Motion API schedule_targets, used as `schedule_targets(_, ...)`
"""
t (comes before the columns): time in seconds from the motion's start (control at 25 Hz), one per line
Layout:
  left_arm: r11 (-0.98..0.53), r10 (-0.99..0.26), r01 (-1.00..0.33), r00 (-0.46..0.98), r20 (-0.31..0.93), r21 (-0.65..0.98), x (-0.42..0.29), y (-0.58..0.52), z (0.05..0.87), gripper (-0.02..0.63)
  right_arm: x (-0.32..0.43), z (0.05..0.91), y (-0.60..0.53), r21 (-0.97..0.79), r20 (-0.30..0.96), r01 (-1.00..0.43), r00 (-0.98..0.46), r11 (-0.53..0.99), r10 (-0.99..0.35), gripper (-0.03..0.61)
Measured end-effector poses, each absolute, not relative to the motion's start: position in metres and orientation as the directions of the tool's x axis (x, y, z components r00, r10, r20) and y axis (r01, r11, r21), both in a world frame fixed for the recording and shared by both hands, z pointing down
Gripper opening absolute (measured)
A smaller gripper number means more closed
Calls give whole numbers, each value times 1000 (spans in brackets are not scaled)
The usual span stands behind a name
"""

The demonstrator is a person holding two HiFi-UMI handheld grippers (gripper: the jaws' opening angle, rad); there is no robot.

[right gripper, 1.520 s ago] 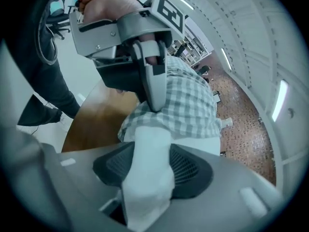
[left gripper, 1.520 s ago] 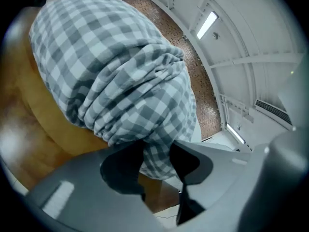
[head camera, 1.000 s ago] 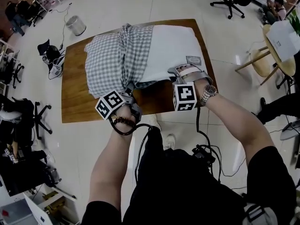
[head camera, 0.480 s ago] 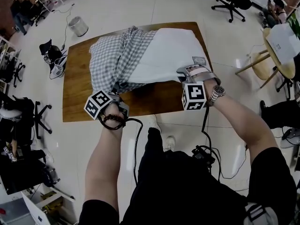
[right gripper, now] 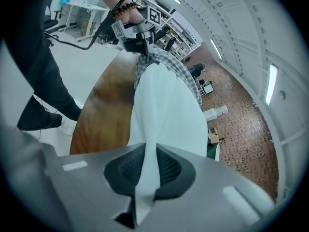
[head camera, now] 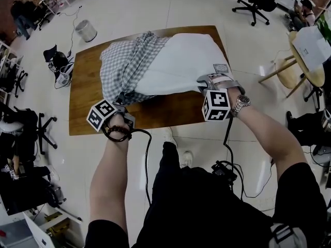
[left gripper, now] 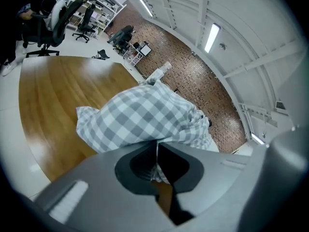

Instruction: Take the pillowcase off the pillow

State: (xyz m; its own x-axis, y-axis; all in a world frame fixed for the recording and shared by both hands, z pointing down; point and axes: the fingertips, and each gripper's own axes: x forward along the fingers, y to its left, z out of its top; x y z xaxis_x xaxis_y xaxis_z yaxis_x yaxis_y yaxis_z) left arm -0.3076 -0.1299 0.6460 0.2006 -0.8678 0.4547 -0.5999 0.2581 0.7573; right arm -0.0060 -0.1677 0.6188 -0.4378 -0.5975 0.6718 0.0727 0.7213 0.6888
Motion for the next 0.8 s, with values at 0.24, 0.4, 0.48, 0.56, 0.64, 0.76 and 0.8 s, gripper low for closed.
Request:
schedule_targets(0.24, 233, -798, -630, 312, 515, 741, -273, -114, 644, 61, -6, 618, -152, 626, 701, 54, -477, 778, -530, 134)
schedule_targets(0.4, 189, -777, -633, 372, 509, 751, -252, -94, 632, 108, -9, 606, -126, 559, 722, 28, -508, 829, -470, 192)
schedule_targets(0.48, 167, -778, -636, 384, 497, 753, -240, -86, 625, 118, -5, 603, -116, 543, 725, 26, -517, 839, -454, 196)
schedule_targets(0.56, 143, -781, -643, 394, 484, 753, -229, -81, 613, 127, -1, 598, -107, 528, 727, 22, -528, 849, -439, 198)
schedule_targets(0.64, 115, -787, -646, 404, 466, 754, -221, -78, 597, 129, 0, 590, -101, 516, 727, 15, -537, 856, -429, 198)
schedule_targets(0.76, 73, -792, -660, 417, 445, 748, -214, -76, 574, 129, -2, 577, -96, 513, 719, 1, -546, 858, -430, 198)
schedule_targets(0.8, 59, -793, -671, 419, 443, 739, -212, -75, 567, 129, -2, 574, -95, 511, 717, -6, -549, 859, -430, 198)
